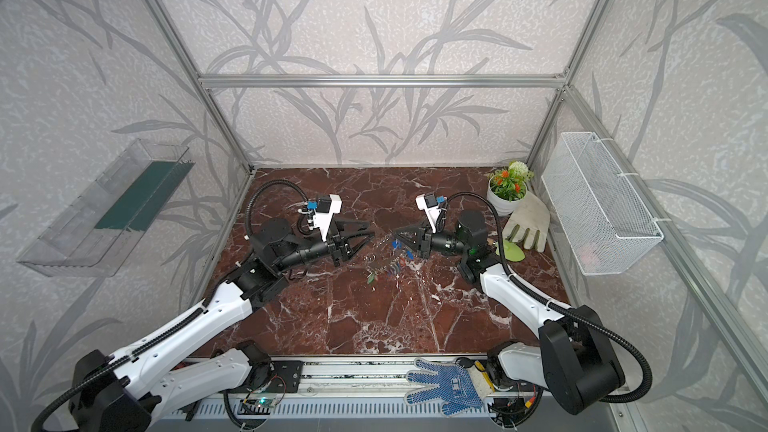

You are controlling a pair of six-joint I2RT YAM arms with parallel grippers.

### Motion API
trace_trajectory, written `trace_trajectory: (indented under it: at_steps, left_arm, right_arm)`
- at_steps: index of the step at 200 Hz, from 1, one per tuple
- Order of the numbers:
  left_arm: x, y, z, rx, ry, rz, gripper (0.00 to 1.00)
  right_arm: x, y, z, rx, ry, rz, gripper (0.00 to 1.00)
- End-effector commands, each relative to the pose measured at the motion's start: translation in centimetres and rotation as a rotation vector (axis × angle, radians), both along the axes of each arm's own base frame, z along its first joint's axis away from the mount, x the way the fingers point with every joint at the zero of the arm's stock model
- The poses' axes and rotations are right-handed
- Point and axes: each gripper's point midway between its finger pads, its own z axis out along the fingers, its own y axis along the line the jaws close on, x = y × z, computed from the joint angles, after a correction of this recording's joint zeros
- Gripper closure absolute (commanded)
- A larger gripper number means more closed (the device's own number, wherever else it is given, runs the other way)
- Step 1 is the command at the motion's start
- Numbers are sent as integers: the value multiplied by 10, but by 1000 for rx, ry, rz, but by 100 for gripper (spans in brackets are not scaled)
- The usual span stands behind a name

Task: Put the keys on the keyring
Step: 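Lower the steel ring plate onto the table and open both grippers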

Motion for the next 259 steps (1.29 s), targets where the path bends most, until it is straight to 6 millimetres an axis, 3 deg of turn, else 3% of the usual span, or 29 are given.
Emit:
trace_trajectory:
  at_steps: [1, 22, 55, 79, 128, 196, 259]
  left_arm:
    - [-19, 13, -29, 240, -57, -50, 56]
    - [-16, 21, -38, 344, -184, -38, 54]
    - [-10, 15, -45, 408, -330, -84, 54]
    - [4, 10, -48, 416, -300, -59, 62]
    - [-17, 19, -41, 304, -178, -41, 56]
    - [-52, 55, -43, 161, -107, 62, 48]
    - [-59, 71, -53, 112, 7, 134, 51]
  right_arm:
    - [-2, 2, 30, 14, -153, 26, 100]
    - [-4, 3, 30, 16, -149, 43, 100]
    - [-7, 3, 29, -4, -138, 46, 100]
    - [-5, 0, 24, -21, -116, 16, 100]
    - [-4, -9, -4, -104, 14, -92, 99]
    - [-26, -40, -72, -409, 199, -281, 62]
    - [-76, -45, -163, -803, 247, -269, 56]
